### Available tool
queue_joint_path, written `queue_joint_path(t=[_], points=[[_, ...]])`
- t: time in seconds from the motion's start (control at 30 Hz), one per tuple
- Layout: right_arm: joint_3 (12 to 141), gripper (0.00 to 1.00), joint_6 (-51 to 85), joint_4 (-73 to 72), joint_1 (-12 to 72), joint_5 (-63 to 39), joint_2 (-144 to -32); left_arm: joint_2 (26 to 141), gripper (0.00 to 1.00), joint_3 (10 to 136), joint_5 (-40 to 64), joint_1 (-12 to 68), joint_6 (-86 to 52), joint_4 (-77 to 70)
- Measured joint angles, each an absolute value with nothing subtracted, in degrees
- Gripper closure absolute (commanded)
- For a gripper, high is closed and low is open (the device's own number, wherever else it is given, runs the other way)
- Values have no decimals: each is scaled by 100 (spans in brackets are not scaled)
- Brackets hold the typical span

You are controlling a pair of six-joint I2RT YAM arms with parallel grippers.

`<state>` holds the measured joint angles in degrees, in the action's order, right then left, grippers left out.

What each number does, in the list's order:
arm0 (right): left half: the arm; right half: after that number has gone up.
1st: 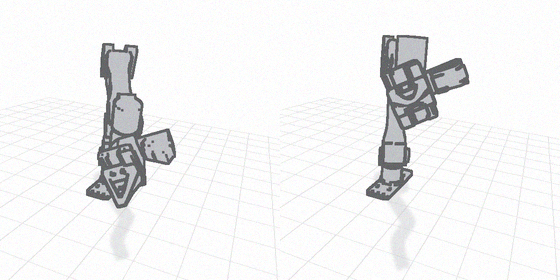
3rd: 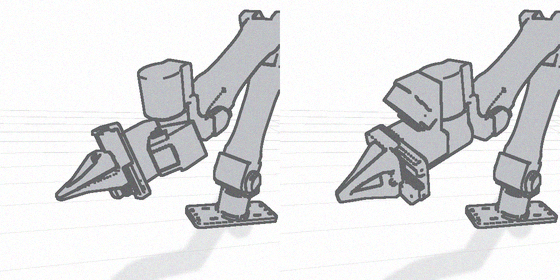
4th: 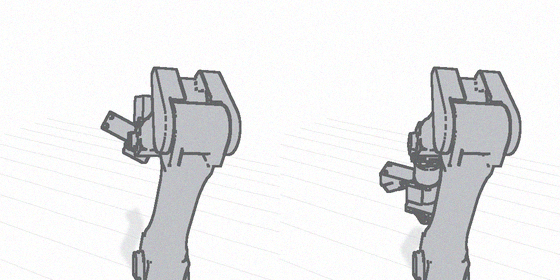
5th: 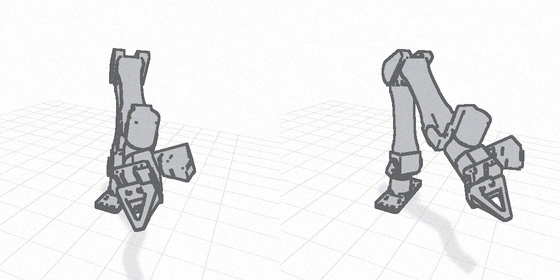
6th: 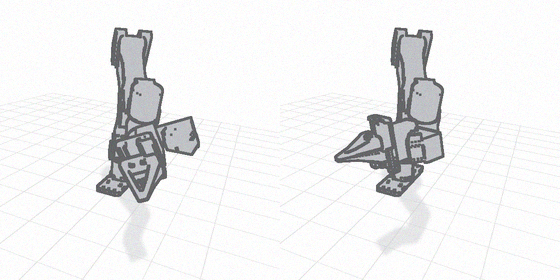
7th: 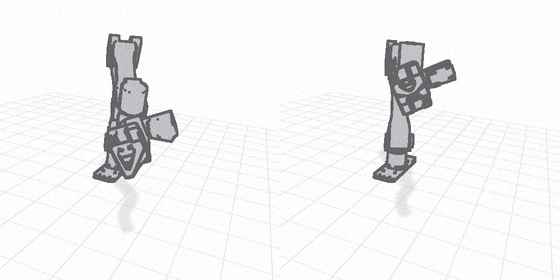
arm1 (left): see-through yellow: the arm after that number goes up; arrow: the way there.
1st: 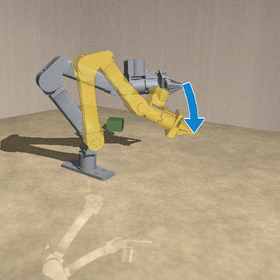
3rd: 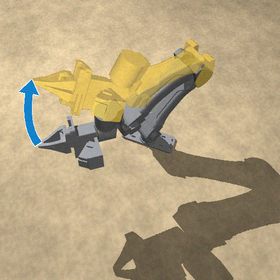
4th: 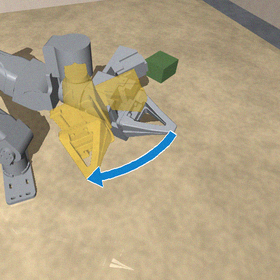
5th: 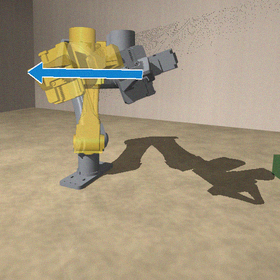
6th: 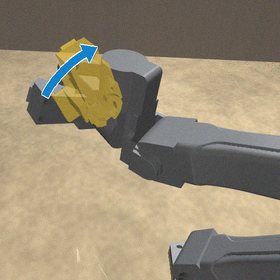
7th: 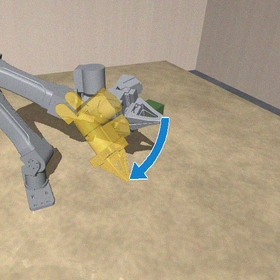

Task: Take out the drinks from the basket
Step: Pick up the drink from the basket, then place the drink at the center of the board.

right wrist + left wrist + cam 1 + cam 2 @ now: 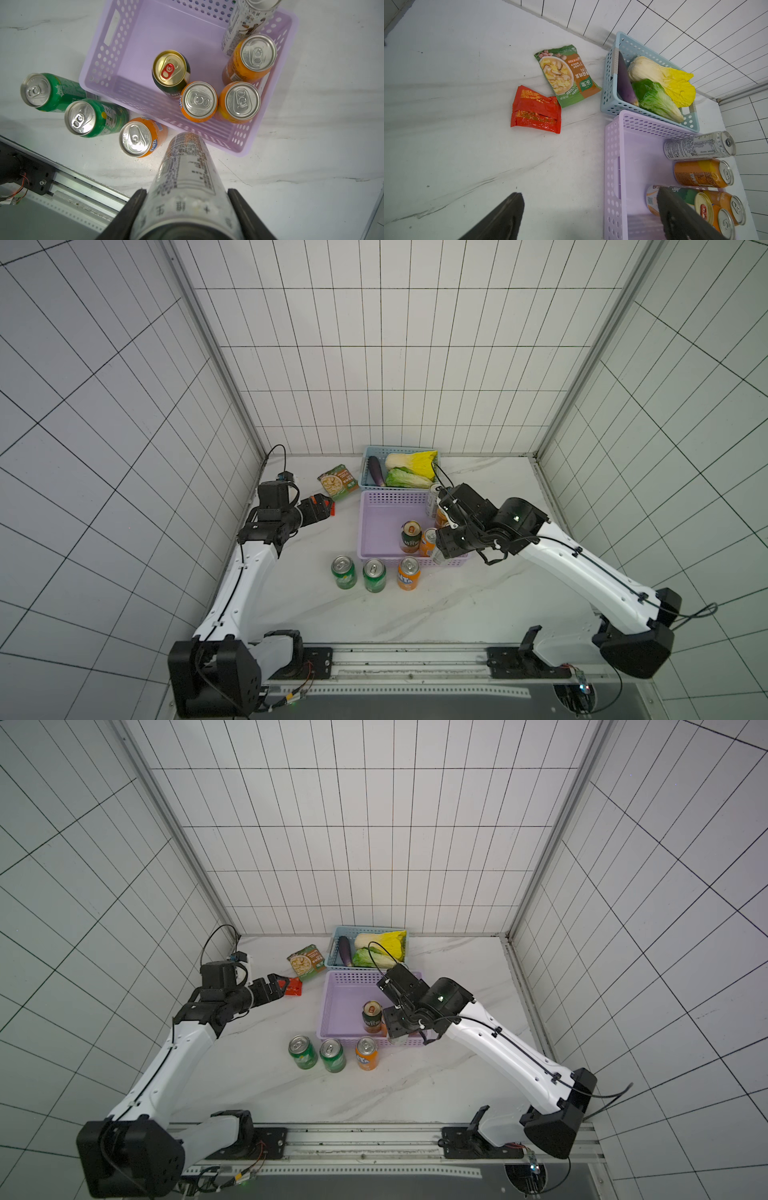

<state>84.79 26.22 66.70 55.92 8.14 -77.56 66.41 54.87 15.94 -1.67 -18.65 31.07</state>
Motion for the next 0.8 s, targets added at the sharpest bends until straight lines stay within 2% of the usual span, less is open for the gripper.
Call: queue_joint_path(t=[0.27, 0.8], points=[[7456, 55, 3011, 6114, 5629, 779, -7607, 6663, 2, 5487, 1643, -193, -1863, 3107], [6521, 54, 3221, 5072, 5677, 827, -7609, 6709, 2, 5487, 1658, -202, -1863, 3107]])
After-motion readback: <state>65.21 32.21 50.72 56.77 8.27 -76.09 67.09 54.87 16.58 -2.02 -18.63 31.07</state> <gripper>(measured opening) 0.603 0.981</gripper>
